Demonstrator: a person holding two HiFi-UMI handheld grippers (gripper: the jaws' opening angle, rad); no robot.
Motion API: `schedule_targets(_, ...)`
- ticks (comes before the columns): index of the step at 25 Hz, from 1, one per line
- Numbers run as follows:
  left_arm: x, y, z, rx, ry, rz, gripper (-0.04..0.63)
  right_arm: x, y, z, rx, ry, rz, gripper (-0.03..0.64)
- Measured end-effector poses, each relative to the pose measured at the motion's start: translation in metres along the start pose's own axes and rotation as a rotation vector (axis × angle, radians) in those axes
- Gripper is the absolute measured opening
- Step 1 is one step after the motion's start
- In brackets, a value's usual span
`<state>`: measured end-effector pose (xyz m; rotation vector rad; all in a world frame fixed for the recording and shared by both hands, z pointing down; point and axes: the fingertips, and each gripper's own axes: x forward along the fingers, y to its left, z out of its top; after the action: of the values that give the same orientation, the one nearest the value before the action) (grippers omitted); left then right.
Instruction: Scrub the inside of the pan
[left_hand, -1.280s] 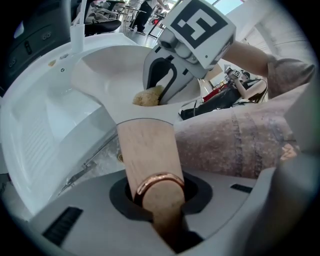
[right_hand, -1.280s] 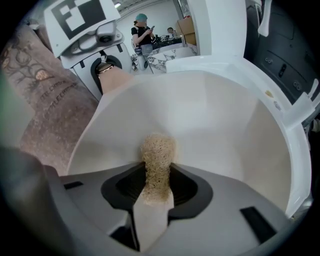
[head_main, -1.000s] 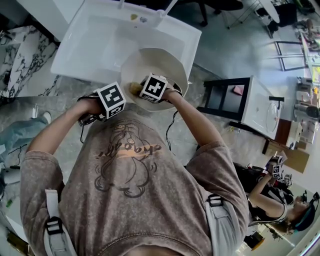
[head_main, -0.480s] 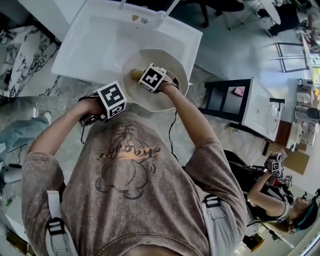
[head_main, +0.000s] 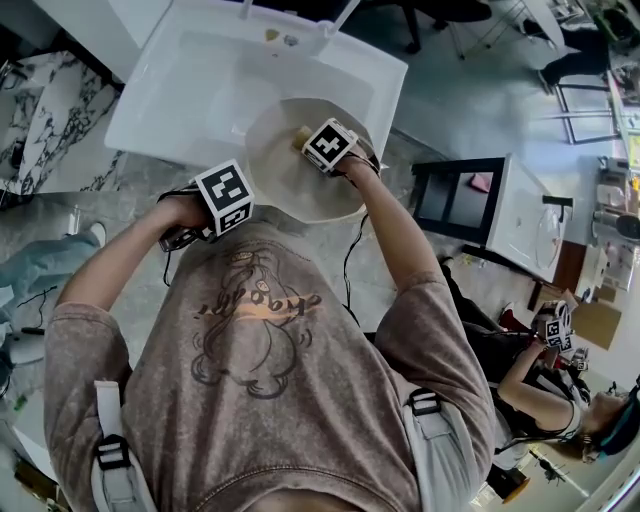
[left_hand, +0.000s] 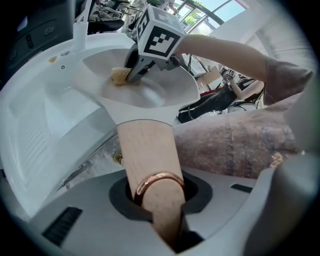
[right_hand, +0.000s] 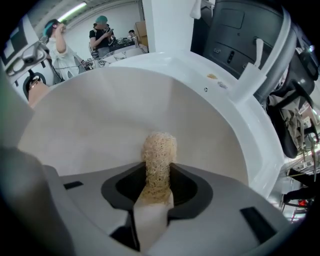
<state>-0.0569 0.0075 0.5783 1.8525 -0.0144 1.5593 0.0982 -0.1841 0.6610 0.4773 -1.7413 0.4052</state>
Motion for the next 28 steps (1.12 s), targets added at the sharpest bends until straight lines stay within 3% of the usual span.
schedule_targets(3,0.001,0.001,0.000,-0.001,-0.001,-0.005,0.092,-0.005,-0.015,-0.024,0.009,0.054,-0.043,0.152)
schedule_targets(10,0.000,0.002,0.002,0.001,0.002,-0.010,0.092,-0.009,-0.002,-0.045,-0.027,0.105,0.020,0.150)
schedule_targets(20,0.001,0.003,0.002,0.007,0.001,-0.004,0.095,-0.019,0.023,-0.067,-0.034,0.209,0.147,0.150)
schedule_targets(28,0.001,0.002,0.002,0.011,0.004,-0.011,0.095,-0.026,0.046,-0.072,-0.017,0.207,0.254,0.150)
